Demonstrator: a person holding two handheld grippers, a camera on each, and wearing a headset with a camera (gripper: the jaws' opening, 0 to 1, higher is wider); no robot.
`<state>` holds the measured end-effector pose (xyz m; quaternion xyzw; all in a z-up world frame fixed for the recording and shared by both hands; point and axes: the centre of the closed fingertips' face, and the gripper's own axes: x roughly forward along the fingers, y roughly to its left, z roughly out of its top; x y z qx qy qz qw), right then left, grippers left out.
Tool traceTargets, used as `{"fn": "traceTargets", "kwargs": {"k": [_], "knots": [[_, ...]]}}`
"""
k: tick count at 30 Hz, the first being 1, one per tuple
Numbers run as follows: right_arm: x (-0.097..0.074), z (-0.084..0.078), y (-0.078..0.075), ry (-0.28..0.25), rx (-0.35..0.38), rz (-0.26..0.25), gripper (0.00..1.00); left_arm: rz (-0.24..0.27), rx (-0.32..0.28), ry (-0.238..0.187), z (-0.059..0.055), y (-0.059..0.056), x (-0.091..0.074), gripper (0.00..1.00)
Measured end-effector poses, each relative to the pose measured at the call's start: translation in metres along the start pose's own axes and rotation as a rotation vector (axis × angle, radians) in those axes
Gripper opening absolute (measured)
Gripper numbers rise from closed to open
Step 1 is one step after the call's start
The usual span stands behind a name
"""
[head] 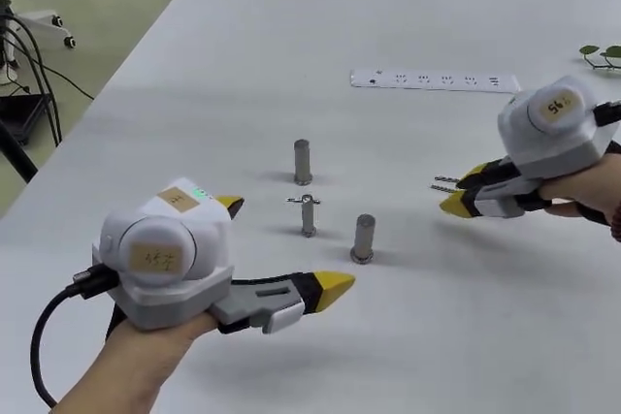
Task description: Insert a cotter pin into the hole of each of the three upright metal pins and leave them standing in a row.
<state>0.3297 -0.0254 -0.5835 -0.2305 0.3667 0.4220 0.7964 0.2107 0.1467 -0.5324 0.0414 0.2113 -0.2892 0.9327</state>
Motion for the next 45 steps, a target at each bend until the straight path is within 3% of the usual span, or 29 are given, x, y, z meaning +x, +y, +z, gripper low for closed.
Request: {"fn": "traceTargets", "kwargs": {"k": [13, 25, 36, 39, 41, 45], "knots": [[0.016, -0.016, -0.021, 0.099, 0.006, -0.005, 0.16, -0.003, -0.004, 0.0, -0.001, 0.001, 0.0, 0.88], [0.024, -0.024, -0.029, 0.128, 0.058, -0.007, 0.11, -0.002, -0.006, 0.006, -0.002, 0.003, -0.001, 0.85], [0.019, -0.024, -0.018, 0.163, 0.003, -0.006, 0.0, -0.014, 0.002, 0.01, -0.002, -0.001, 0.0, 0.84], [0.018, -0.024, -0.017, 0.188, 0.008, -0.027, 0.0, -0.015, 0.004, 0.014, -0.003, -0.002, 0.0, 0.83], [0.017, -0.025, -0.016, 0.205, -0.062, -0.029, 0.0, -0.015, 0.005, 0.013, -0.002, -0.002, 0.0, 0.83], [0.016, -0.025, -0.016, 0.207, -0.061, -0.031, 0.0, -0.017, 0.007, 0.019, -0.004, -0.003, 0.0, 0.82]]}}
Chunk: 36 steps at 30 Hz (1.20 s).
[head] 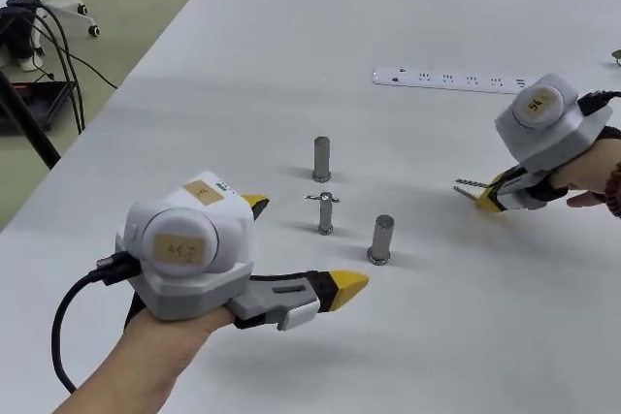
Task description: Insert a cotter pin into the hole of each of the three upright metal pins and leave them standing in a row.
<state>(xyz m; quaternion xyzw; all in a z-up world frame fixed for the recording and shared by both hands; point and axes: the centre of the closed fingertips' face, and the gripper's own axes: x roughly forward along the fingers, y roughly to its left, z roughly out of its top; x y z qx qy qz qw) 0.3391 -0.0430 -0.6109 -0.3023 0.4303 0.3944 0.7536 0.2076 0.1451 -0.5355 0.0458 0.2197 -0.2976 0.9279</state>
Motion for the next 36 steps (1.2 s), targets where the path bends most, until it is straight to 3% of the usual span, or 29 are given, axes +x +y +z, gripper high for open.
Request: {"fn": "traceTargets", "kwargs": {"k": [2, 6, 17, 26, 31, 36], "knots": [[0.002, -0.001, -0.003, -0.005, 0.014, 0.002, 0.0, -0.002, 0.001, 0.0, 0.0, -0.001, 0.0, 0.82], [-0.002, -0.001, 0.001, -0.017, -0.025, -0.005, 0.0, -0.006, 0.004, -0.001, 0.001, -0.002, 0.0, 0.82], [-0.019, 0.013, 0.02, -0.096, -0.069, 0.001, 0.0, -0.025, 0.031, 0.007, 0.0, -0.011, 0.002, 0.79], [-0.042, 0.029, 0.05, -0.175, -0.156, 0.017, 0.0, -0.058, 0.03, -0.005, 0.006, -0.024, 0.005, 0.71], [-0.053, 0.034, 0.065, -0.205, -0.202, 0.02, 0.0, -0.078, 0.023, 0.026, 0.007, -0.03, 0.008, 0.62], [-0.064, 0.039, 0.081, -0.235, -0.265, 0.03, 0.0, -0.091, 0.021, 0.031, 0.01, -0.035, 0.009, 0.57]]}}
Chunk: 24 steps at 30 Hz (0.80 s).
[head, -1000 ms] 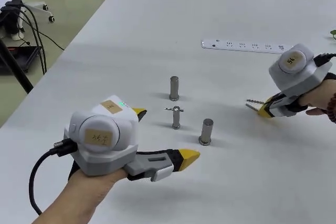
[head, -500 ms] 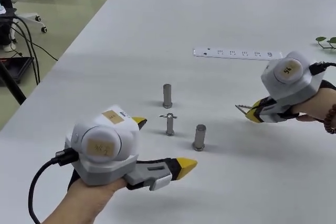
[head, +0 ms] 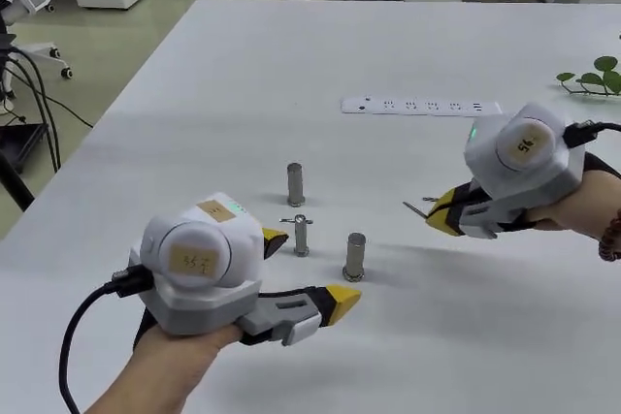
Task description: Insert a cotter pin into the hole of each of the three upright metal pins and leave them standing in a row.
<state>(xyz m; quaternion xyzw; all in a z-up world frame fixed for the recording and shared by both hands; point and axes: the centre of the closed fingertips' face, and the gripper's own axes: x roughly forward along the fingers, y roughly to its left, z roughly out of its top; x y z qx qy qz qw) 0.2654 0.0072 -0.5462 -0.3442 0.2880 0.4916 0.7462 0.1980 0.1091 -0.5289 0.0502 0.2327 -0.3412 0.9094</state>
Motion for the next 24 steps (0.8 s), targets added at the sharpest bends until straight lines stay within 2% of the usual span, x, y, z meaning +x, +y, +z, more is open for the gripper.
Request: {"fn": "traceTargets", "kwargs": {"k": [6, 10, 11, 16, 18, 24], "knots": [[-0.008, 0.01, 0.018, -0.03, -0.055, 0.017, 0.0, -0.036, -0.028, 0.007, 0.004, -0.007, 0.002, 0.48], [-0.012, 0.018, 0.029, -0.069, -0.088, 0.033, 0.0, -0.06, -0.05, 0.002, 0.008, -0.012, 0.003, 0.42], [-0.01, 0.017, 0.026, -0.07, -0.093, 0.035, 0.0, -0.064, -0.055, 0.004, 0.008, -0.013, 0.003, 0.41], [-0.011, 0.018, 0.038, -0.067, -0.152, 0.043, 0.0, -0.103, -0.101, 0.008, 0.009, -0.02, 0.004, 0.36], [-0.011, 0.019, 0.043, -0.071, -0.205, 0.046, 0.0, -0.113, -0.107, 0.012, 0.008, -0.021, 0.004, 0.34], [-0.009, 0.019, 0.059, -0.085, -0.245, 0.082, 0.0, -0.15, -0.154, 0.044, 0.003, -0.027, 0.007, 0.3]]}}
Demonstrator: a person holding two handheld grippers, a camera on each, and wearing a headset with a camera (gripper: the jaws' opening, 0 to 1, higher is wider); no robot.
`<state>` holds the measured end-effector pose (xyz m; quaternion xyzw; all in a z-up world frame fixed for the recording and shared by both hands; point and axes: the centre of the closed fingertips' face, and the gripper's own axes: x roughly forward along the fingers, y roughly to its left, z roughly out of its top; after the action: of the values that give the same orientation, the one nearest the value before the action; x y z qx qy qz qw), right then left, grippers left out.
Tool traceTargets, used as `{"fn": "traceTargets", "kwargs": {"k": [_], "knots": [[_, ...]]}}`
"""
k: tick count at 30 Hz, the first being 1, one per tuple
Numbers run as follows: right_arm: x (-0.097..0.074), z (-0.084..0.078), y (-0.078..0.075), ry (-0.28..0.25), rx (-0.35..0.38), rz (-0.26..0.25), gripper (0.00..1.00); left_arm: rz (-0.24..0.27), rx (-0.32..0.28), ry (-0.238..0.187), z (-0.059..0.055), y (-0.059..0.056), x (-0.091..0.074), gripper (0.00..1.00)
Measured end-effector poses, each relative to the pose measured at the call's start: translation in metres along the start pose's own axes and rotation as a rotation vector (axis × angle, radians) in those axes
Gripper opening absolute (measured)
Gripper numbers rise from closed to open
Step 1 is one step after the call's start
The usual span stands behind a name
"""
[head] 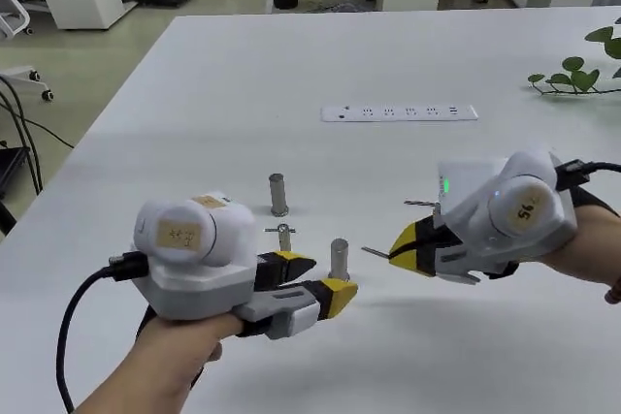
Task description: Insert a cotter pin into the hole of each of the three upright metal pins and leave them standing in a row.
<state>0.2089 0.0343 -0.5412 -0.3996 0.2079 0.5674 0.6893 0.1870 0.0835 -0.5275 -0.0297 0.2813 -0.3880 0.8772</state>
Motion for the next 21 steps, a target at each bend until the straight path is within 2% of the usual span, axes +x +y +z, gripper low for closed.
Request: {"fn": "traceTargets", "kwargs": {"k": [4, 8, 17, 21], "knots": [[0.001, 0.004, 0.006, -0.009, -0.034, 0.014, 0.0, -0.025, -0.025, 0.019, -0.004, -0.005, 0.002, 0.27], [0.001, 0.009, 0.012, -0.022, -0.057, 0.031, 0.0, -0.042, -0.032, 0.02, -0.005, -0.009, 0.004, 0.26], [-0.001, 0.021, 0.023, -0.042, -0.137, 0.049, 0.0, -0.105, -0.09, -0.002, -0.001, -0.022, 0.006, 0.18], [-0.001, 0.024, 0.027, -0.047, -0.159, 0.06, 0.0, -0.111, -0.105, -0.006, -0.001, -0.023, 0.006, 0.17]]}}
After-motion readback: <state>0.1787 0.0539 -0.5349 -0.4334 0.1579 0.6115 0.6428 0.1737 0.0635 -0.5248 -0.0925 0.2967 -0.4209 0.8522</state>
